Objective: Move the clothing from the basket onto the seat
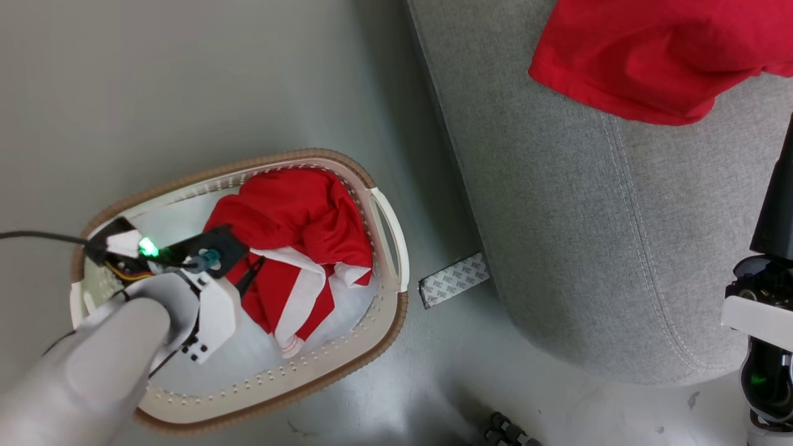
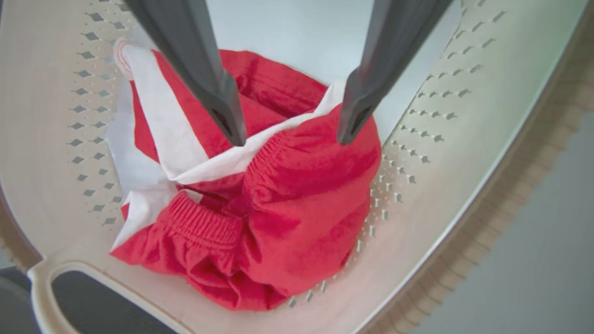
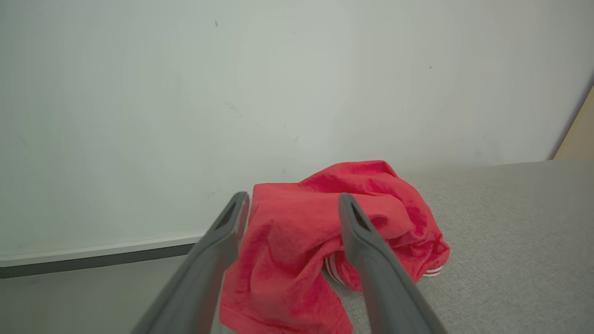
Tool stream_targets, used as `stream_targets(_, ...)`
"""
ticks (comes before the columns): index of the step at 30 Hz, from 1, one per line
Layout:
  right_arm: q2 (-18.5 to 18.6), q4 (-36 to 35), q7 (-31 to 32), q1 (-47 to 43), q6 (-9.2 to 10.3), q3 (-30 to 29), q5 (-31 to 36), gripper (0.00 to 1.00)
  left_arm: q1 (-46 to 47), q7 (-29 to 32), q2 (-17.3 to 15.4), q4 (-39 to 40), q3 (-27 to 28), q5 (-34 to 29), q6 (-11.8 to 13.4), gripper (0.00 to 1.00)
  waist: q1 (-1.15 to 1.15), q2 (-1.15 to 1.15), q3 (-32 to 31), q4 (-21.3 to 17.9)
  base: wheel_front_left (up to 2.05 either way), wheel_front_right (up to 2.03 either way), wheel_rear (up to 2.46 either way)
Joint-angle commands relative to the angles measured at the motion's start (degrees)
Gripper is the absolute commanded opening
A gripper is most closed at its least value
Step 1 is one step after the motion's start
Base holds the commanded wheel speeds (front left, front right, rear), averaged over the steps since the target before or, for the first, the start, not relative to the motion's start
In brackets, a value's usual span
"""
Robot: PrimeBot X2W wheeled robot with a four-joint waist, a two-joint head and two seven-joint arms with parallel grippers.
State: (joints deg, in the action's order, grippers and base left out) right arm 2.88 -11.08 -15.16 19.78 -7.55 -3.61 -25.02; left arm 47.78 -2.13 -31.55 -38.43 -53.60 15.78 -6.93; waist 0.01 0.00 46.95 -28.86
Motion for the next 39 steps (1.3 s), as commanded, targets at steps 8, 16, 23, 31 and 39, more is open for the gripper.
stream_targets(8,0.0,-1.0,0.0,-1.7,0.14,0.0,-0.9,1.0,4.2,0.4,1.0,-3.4,-4.6,-7.4,2.6,1.0,-0.01,0.0,0.9,-0.1,0.0,0.0,0.0)
stream_targets(16,0.0,-1.7,0.0,-2.7,0.13,0.3,-1.1,1.0,6.4,1.6,3.3,-6.4,-7.3,-9.7,2.7,1.0,-0.01,0.0,1.1,-0.1,0.0,0.0,0.0)
stream_targets(23,0.0,-2.9,0.0,-4.3,0.14,-0.2,-1.2,1.0,8.4,2.7,5.0,-8.9,-9.7,-11.7,3.0,1.0,-0.01,0.0,1.3,-0.1,0.01,0.01,0.01)
stream_targets(31,0.0,-5.0,0.0,-6.0,0.13,0.2,0.0,1.0,9.7,1.4,4.5,-11.1,-11.2,-12.7,3.6,0.47,-0.01,0.0,2.1,0.6,0.1,0.1,0.1)
stream_targets(39,0.0,-4.8,0.0,-5.7,0.14,0.5,0.1,1.0,9.8,-2.3,5.0,-11.9,-11.1,-11.2,3.2,0.0,-0.01,0.0,2.0,0.6,0.01,0.01,0.01)
